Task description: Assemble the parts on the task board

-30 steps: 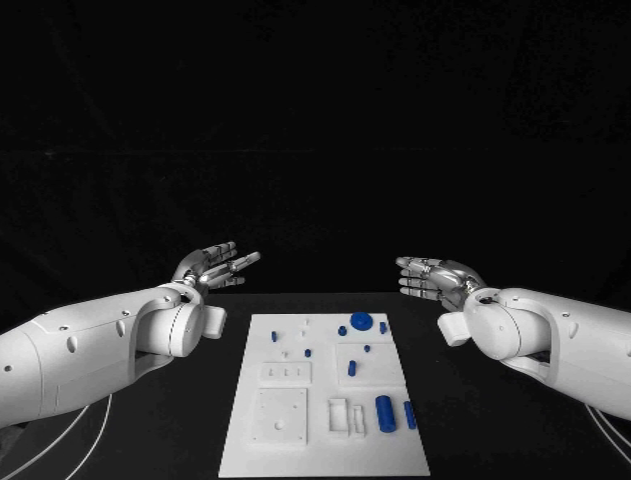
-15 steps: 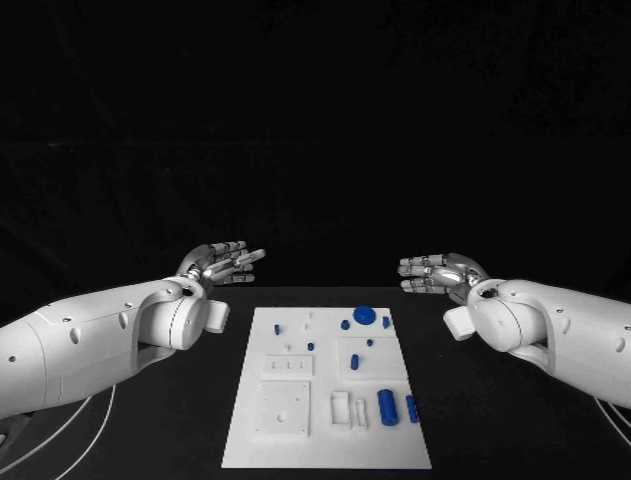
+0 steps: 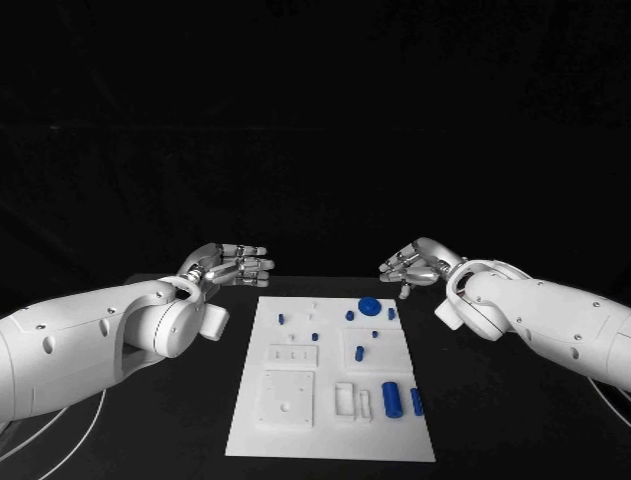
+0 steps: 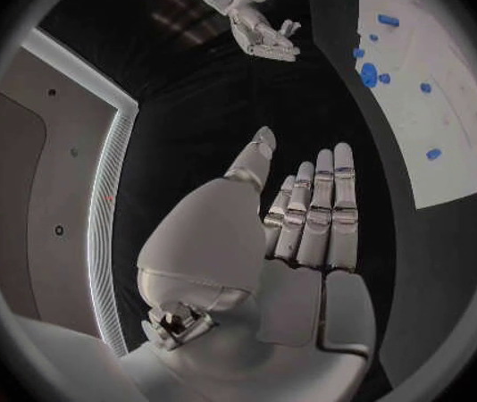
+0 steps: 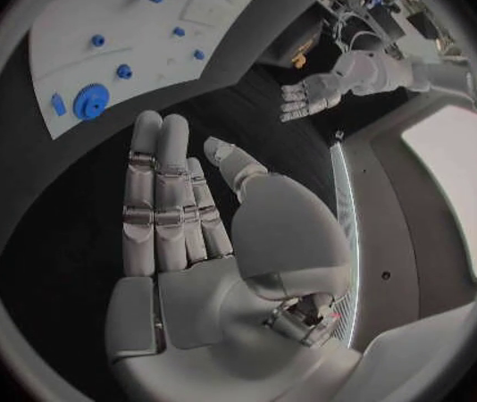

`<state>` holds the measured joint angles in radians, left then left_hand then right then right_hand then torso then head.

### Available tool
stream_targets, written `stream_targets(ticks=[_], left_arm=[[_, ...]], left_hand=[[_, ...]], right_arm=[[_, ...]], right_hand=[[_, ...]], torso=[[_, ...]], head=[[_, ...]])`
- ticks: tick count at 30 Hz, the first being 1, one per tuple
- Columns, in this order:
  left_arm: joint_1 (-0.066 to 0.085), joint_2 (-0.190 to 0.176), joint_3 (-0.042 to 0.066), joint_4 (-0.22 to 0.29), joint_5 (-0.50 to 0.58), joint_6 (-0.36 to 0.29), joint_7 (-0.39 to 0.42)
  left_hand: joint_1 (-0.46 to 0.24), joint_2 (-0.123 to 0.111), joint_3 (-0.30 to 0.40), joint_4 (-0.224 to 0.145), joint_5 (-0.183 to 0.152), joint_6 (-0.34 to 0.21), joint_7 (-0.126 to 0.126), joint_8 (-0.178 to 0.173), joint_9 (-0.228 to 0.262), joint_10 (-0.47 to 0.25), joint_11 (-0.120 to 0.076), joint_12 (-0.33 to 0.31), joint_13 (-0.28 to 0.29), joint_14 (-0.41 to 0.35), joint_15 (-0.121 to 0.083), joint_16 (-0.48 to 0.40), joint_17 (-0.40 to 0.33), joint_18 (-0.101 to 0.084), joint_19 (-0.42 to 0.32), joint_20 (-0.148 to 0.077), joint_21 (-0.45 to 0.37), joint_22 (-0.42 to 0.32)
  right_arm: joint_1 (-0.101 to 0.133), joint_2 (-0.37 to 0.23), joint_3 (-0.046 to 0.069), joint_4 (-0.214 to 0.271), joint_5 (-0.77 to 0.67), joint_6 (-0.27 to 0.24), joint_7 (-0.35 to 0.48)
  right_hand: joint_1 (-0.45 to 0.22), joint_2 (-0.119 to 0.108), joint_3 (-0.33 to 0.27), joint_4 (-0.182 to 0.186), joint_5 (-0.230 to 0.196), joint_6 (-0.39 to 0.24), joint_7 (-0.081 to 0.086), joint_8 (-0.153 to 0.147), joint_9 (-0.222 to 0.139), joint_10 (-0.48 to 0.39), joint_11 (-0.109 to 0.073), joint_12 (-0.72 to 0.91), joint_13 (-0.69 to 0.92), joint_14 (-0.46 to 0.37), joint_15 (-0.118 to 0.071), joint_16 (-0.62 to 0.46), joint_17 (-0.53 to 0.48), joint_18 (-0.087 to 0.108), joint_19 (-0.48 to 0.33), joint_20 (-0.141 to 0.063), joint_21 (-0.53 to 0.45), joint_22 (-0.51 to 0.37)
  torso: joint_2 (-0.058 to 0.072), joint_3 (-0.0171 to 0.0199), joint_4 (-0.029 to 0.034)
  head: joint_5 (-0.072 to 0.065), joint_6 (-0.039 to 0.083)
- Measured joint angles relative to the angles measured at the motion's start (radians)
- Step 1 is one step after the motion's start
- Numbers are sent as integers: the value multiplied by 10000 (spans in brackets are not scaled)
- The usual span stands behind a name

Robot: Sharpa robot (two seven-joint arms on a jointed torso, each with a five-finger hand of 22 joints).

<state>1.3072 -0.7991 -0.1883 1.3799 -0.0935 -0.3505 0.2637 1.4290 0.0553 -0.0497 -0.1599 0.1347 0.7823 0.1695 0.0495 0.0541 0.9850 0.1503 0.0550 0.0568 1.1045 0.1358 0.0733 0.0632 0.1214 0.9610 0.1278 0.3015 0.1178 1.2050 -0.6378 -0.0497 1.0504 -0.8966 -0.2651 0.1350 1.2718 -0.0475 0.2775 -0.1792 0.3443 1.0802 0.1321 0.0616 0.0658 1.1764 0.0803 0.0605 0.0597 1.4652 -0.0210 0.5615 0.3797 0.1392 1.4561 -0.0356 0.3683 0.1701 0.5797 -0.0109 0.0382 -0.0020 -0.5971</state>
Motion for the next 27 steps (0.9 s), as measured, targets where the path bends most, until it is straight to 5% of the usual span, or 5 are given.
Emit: stream_targets(ticks=[8, 15, 27], left_arm=[[86, -360, 14, 696, -304, 378, -21], [149, -560, 37, 1132, -435, 531, -37], [293, -661, 169, 1444, -525, 527, -39]], left_hand=[[-121, 120, -81, -81, 0, 73, -1, 0, -1, -1, 0, 0, -1, 104, -35, 0, 1, -59, -178, -103, 444, 103], [-120, 119, -81, -80, -1, 105, 30, 0, -1, 46, 46, 0, -1, 103, -35, 0, 8, -58, -215, -66, 444, 82], [-123, 116, -150, -149, -1, 233, 54, -1, 9, 230, 54, 0, -2, 103, -35, 0, 7, -59, -215, -66, 507, 30]], right_arm=[[-5, 514, 62, -208, -2763, 10, -611], [-5, 835, 76, -370, -4538, -107, -1420], [-5, 1183, 79, -537, -6550, -473, -2375]], right_hand=[[40, -40, 147, -147, -608, -150, -70, 0, 0, -670, 178, 0, -1, -22, 4, 2189, 1213, 84, 123, -50, 970, 826], [105, -105, 306, -250, -732, -150, -69, 0, 0, -675, 173, 0, -9, -97, 72, 2879, 1151, 167, 101, -28, 1395, 1359], [316, -316, 262, -125, -1041, -228, -60, 0, 0, -936, 234, 0, -8, -166, 137, 3311, 802, 165, 104, 40, 1528, 1811]], torso=[[285, 0, 253], [560, -64, 495], [976, -151, 697]], head=[[-189, 17], [-430, 155], [-625, 355]])
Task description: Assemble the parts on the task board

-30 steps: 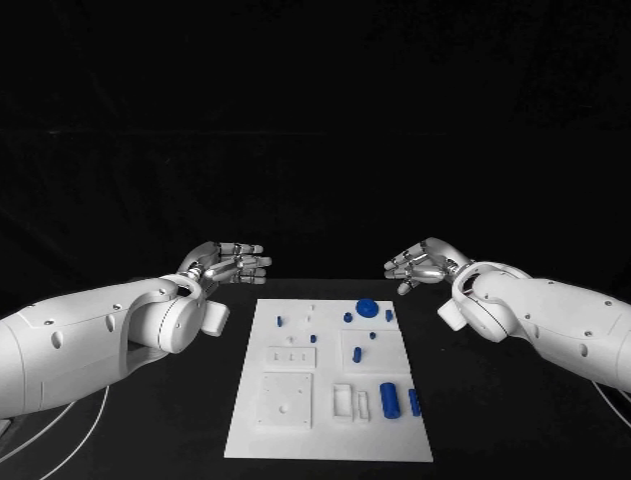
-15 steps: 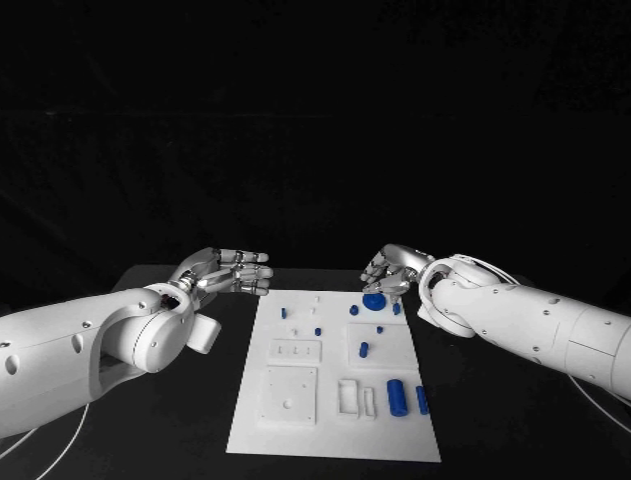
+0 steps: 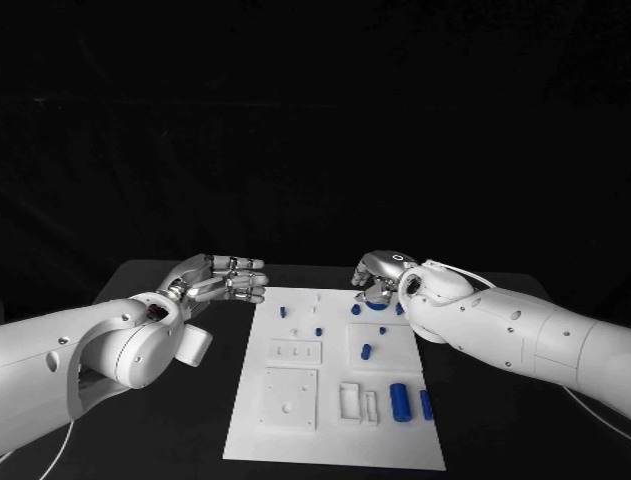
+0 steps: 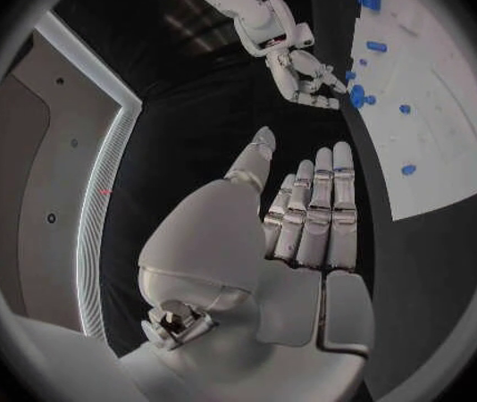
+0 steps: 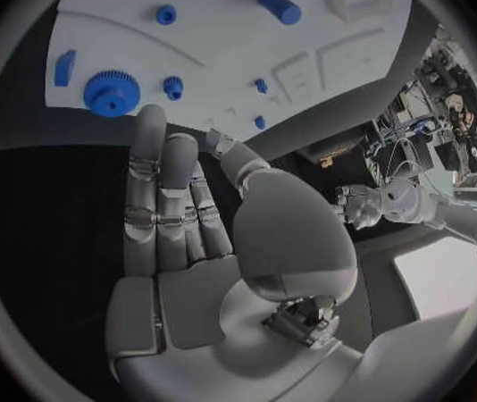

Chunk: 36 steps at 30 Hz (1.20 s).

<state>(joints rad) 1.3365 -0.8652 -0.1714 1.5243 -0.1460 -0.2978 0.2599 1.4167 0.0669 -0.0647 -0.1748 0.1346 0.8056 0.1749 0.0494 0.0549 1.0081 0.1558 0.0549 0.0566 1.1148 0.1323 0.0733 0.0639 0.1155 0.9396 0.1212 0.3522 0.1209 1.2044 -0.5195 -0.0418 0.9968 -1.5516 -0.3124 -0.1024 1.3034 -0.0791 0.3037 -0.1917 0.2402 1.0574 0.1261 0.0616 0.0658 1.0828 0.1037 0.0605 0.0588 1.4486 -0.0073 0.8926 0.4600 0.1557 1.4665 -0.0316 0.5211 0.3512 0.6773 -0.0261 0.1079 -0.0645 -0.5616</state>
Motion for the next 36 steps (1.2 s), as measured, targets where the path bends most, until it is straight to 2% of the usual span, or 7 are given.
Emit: stream_targets(ticks=[1, 9, 13, 18, 21, 30, 36], left_arm=[[12, 0, 6, 12, -3, 0, 0], [63, 1, 48, 94, -32, -25, -19], [73, 1, 56, 123, -51, -46, -43], [76, -4, 62, 155, -67, -69, -69], [80, -5, 69, 160, -73, -84, -76], [94, 1, 78, 175, -82, -102, -85], [99, 31, 79, 163, -83, -104, -88]], left_hand=[[-15, -15, 0, 0, 0, 0, 0, 0, 0, 0, 0, 0, 0, 0, 0, 0, 0, 0, 0, 0, 1, 0], [-40, -39, 0, 0, 0, 70, -1, 38, -1, 0, 0, 0, -1, 73, 1, 0, -2, -1, 1, 0, 16, -33], [-43, -43, 0, 0, 0, 74, 3, 38, -1, 0, 0, 0, -1, 74, 1, 0, -2, -2, 1, 1, 16, -36], [-90, -90, 0, 1, 0, 142, 0, 38, 8, 35, -36, 0, -1, 73, 2, 0, -3, -3, 1, 1, 16, -56], [-90, -90, 0, 0, 0, 142, 0, 38, 8, 35, -36, 0, -2, 74, 1, 0, -3, -3, 1, 1, 16, -55], [-90, -90, 0, 1, 0, 142, 0, 38, 7, 36, -36, 0, -2, 73, 1, 0, -4, -7, 1, 1, 16, -54], [-90, -90, 0, 1, 0, 142, 0, 38, 6, 35, -36, 0, -2, 73, 1, 0, -4, -10, 1, 1, 16, -133]], right_arm=[[0, 19, 0, -15, -107, -11, -63], [-7, 147, 2, -60, -693, -12, -432], [-9, 148, 2, -83, -853, 14, -548], [-13, 128, 2, -105, -977, 82, -651], [-16, 117, 2, -99, -1026, 152, -693], [-33, 133, 2, -152, -1118, 359, -766], [-48, 153, 2, -155, -1168, 431, -814]], right_hand=[[85, -85, 3, 73, 0, 0, 0, 0, 0, 0, 0, 0, 1, -1, 0, 63, -47, 0, 0, 0, 0, 53], [95, -95, -40, 236, -234, 0, 1, 0, -7, -3, -4, 0, 1, -25, 24, 156, -128, -9, 0, 0, 0, 178], [185, -185, -153, 404, -311, 0, 1, 0, -7, -71, -1, 0, 1, -26, 24, 230, -178, -11, -34, 34, -80, 243], [236, -236, -219, 470, -311, -1, 1, 0, -7, -72, 0, 0, 1, -27, 24, 291, -190, -12, -34, 34, -143, 303], [236, -237, -208, 481, -311, -1, 1, 0, -7, -72, 0, 0, 2, -27, 24, 292, -191, -13, -34, 34, -144, 311], [237, -236, -189, 500, -311, -1, 2, 0, -7, -72, 0, 0, 2, -27, 24, 340, -190, -20, -34, 34, -144, 367], [236, -236, 115, 464, -311, -1, 2, 0, -6, -72, 0, 0, 2, -61, 57, 346, -248, -35, 1, 70, -195, 513]], torso=[[28, -5, 11], [253, -26, 89], [348, -33, 115], [420, -51, 128], [463, -50, 128], [582, -81, 157], [674, -98, 180]], head=[[-4, 8], [-19, 60], [-68, 67], [-104, 59], [-112, 59], [-148, 105], [-149, 136]])
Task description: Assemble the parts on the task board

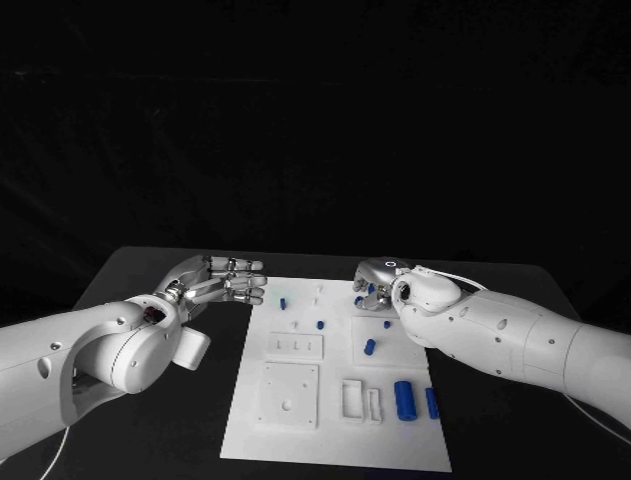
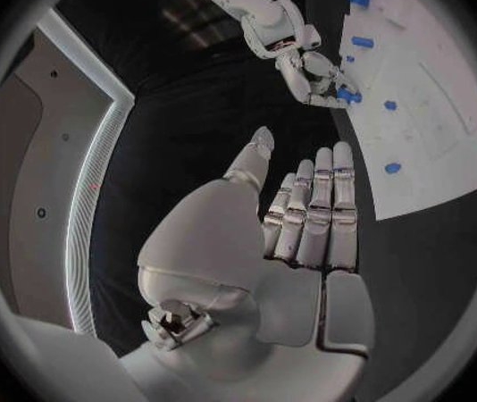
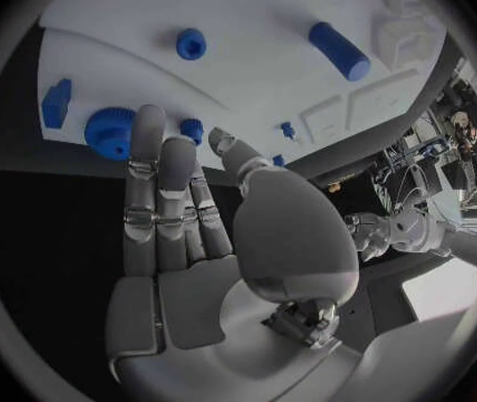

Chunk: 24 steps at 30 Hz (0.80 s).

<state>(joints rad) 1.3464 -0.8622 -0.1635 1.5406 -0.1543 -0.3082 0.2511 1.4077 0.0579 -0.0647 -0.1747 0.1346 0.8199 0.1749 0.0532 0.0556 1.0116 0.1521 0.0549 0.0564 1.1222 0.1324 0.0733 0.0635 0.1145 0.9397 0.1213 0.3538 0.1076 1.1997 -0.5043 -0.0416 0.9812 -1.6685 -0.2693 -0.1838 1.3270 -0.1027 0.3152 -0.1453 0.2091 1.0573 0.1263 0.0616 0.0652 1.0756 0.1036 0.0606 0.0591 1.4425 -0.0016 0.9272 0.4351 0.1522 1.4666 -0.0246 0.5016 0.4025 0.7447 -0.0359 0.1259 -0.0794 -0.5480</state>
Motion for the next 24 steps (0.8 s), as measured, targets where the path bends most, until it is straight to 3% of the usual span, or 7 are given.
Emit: stream_targets(ticks=[13, 17, 24], left_arm=[[2, 59, -3, -38, 15, 4, -21], [2, 61, -4, -44, 21, 6, -31], [2, 64, -4, -49, 31, 6, -36]], left_hand=[[0, 0, 0, 0, 0, -1, 0, 0, -1, 0, 0, 0, 0, 0, 0, 0, 8, -3, 0, 0, 0, -55], [0, 0, 34, 34, 0, -1, 0, 0, -1, 0, 0, 0, -1, 0, 0, 0, 8, -3, 0, 0, 0, -77], [-40, 41, 33, 88, 0, -1, 0, 0, -2, 0, 0, 0, -1, -1, 0, 0, 7, -5, 1, 0, 0, -102]], right_arm=[[-4, 47, 0, -15, -163, 52, -75], [-6, 58, 0, -22, -192, 83, -80], [-6, 75, 0, -60, -225, 131, -81]], right_hand=[[-185, -185, 1228, -181, -46, 139, -25, 0, 0, 111, -36, 0, 0, 0, 0, 0, -18, 98, -1, 1, 0, 424], [-218, -153, 1595, -201, -46, 219, -38, 0, 0, 201, -55, 0, -7, 0, 0, 37, -18, 98, -1, 1, 0, 567], [-292, -78, 2154, -135, -406, 342, -46, 0, 0, 318, -100, 0, -7, 2, -2, 37, -18, 95, -1, 1, 0, 727]], torso=[[148, -31, -6], [177, -36, 6], [219, -44, 6]], head=[[-11, 94], [-12, 116], [4, 137]])
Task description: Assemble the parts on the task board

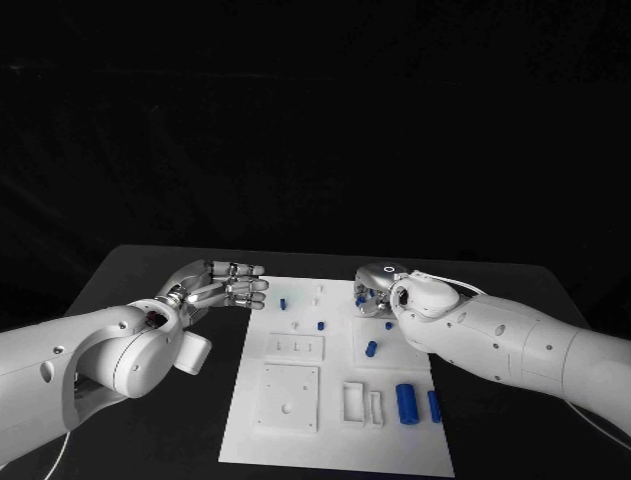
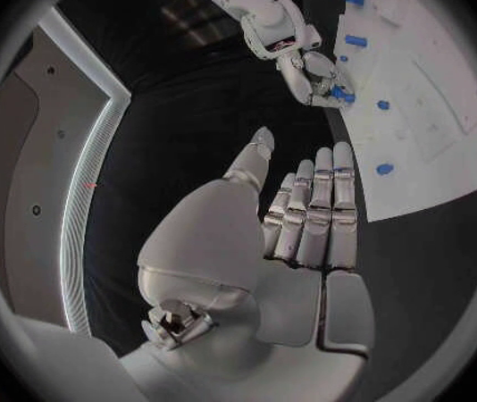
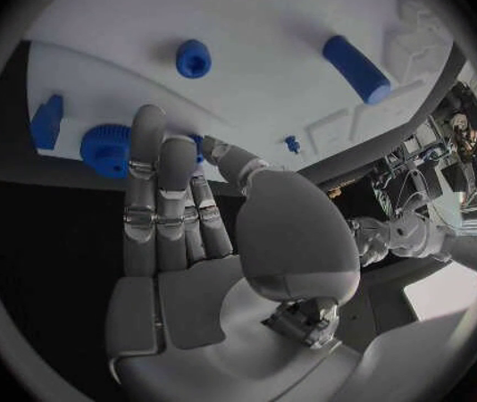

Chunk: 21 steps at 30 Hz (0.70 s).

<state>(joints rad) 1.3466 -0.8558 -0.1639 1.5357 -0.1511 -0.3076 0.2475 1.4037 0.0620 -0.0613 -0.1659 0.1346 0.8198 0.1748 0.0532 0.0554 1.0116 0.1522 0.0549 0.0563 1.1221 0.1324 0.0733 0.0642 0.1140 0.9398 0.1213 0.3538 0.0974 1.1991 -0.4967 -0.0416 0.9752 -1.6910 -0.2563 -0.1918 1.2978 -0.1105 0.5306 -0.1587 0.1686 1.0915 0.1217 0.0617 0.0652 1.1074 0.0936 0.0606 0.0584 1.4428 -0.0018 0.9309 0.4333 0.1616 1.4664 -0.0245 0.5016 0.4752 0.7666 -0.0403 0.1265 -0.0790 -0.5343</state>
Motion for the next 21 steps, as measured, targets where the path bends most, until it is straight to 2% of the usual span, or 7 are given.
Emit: stream_targets(ticks=[7, 12, 21], left_arm=[[0, 7, 0, -3, 8, 1, -4], [1, 7, 0, -7, 16, 2, -10], [1, 6, 0, -21, 25, 3, -26]], left_hand=[[0, 0, -24, 40, 0, 0, 0, 0, -1, 0, 0, 0, 3, 0, 0, 0, -1, -1, 0, 0, 0, -28], [-40, -41, -27, 43, 0, 0, 0, 0, -1, 0, 0, 0, 8, 0, 0, 0, -2, -2, 0, 0, 0, -47], [-40, -41, 7, 77, 0, -54, 54, 0, -2, 0, 0, 0, 8, 0, 0, 0, -3, -3, 0, 0, 0, -76]], right_arm=[[3, 5, 5, 1, -9, -1, 10], [6, 5, 6, 29, -15, -103, 13], [-4, 0, 2, 181, -30, -668, -19]], right_hand=[[-93, 93, 250, 52, -223, 356, -46, -7, -6, 423, -102, 0, 0, -54, -55, 0, 0, -4, 0, 0, 0, 97], [33, 215, 583, -164, -563, 730, -115, -32, -3, 925, -206, -20, -27, -70, -151, 0, 18, -13, -13, -131, -1, 206], [71, 251, 741, -249, -604, 995, -215, 0, 20, 1257, -364, -88, -31, -48, -198, 0, 50, -89, -86, -239, 78, 520]], torso=[[36, 1, -6], [57, -3, -3], [83, -12, 0]], head=[[0, 26], [-6, 44], [19, 122]])
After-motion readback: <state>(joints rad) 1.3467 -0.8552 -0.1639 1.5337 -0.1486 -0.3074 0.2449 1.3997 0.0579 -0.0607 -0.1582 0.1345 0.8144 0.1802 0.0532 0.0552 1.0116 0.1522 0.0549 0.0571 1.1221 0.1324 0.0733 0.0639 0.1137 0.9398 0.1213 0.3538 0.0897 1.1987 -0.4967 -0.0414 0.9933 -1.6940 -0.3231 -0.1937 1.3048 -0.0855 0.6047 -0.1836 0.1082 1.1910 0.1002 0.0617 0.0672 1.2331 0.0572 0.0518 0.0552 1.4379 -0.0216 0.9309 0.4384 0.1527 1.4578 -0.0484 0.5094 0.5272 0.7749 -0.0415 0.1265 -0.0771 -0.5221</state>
